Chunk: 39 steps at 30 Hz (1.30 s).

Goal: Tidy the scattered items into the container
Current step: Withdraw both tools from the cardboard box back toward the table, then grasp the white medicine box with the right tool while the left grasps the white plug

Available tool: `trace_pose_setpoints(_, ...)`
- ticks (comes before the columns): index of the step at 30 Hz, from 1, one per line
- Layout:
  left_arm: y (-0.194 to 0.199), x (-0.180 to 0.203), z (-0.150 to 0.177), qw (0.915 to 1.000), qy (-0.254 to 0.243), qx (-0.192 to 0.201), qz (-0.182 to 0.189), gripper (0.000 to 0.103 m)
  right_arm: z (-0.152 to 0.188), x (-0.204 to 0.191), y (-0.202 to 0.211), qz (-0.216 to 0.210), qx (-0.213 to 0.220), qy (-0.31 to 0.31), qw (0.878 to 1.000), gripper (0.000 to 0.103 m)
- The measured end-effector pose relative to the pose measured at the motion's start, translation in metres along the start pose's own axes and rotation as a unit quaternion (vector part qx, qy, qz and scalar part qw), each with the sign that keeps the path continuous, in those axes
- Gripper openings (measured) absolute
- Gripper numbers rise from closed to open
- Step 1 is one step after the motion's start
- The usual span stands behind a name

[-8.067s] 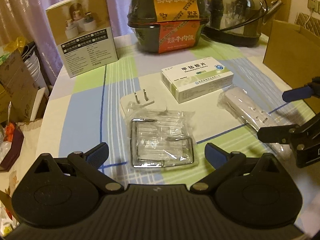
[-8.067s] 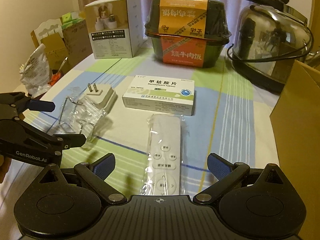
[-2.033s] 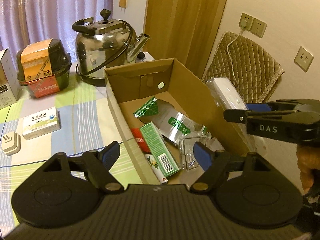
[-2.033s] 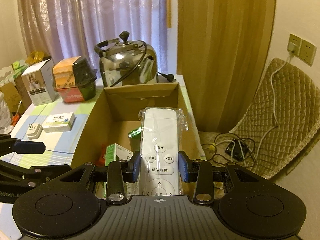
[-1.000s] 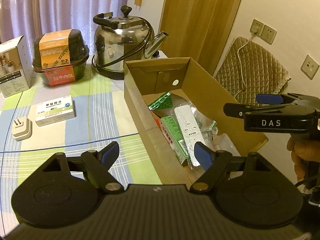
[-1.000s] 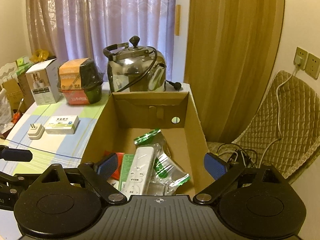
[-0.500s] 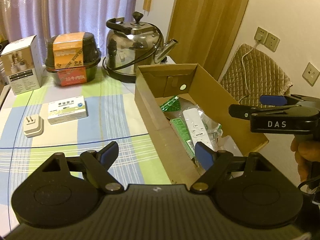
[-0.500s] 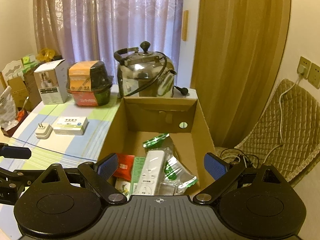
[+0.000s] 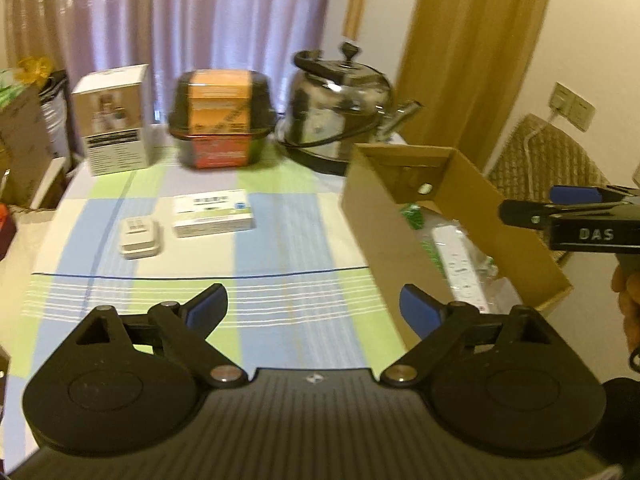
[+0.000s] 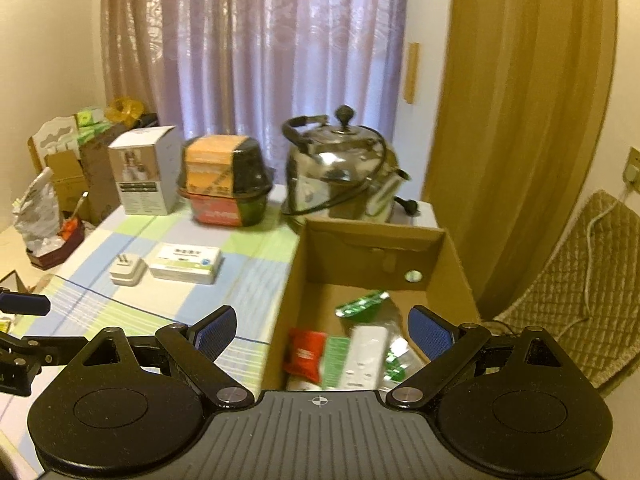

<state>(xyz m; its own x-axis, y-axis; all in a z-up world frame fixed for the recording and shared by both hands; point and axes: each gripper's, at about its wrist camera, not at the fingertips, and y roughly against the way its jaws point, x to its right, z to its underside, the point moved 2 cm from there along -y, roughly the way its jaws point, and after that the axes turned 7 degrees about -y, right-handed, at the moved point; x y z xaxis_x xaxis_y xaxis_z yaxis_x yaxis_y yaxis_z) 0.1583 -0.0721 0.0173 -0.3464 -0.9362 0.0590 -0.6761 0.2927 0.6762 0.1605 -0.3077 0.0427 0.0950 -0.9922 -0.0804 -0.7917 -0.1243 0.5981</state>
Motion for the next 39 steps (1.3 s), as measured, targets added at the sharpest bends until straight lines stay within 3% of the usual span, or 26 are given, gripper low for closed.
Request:
trace_pose_setpoints(8, 0.008, -0.058, 0.011, 0.9988, 0.010, -0.004, -0.048, 0.102, -0.011, -0.049, -0.015, -0.037, -0.003, 0.038, 0.999, 0.098)
trace_pose_setpoints(14, -0.005, -0.101, 0.025, 0.9964, 0.017, -0.017, -0.081, 0.102, -0.017, -0.083, -0.043, -0.063, -0.017, 0.074, 0.995, 0.098)
trace_pose_setpoints(19, -0.027, -0.135, 0.031, 0.9953, 0.018, -0.024, -0.092, 0.102, -0.020, -0.117, -0.083, -0.102, -0.040, 0.146, 0.983, 0.098)
trace_pose_setpoints(29, -0.099, -0.183, 0.031, 0.9939, 0.022, -0.029, -0.104, 0.102, -0.028, -0.163, -0.201, -0.170, -0.109, 0.312, 0.928, 0.097)
trace_pose_setpoints(34, -0.130, -0.193, 0.029, 0.9940, 0.024, -0.019, -0.105, 0.102, -0.029, -0.171, -0.253, -0.197, -0.129, 0.384, 0.893, 0.097)
trace_pose_setpoints(39, -0.151, -0.196, 0.032, 0.9944, 0.010, -0.016, -0.104, 0.102, -0.028, -0.177, -0.292, -0.217, -0.146, 0.461, 0.848, 0.097)
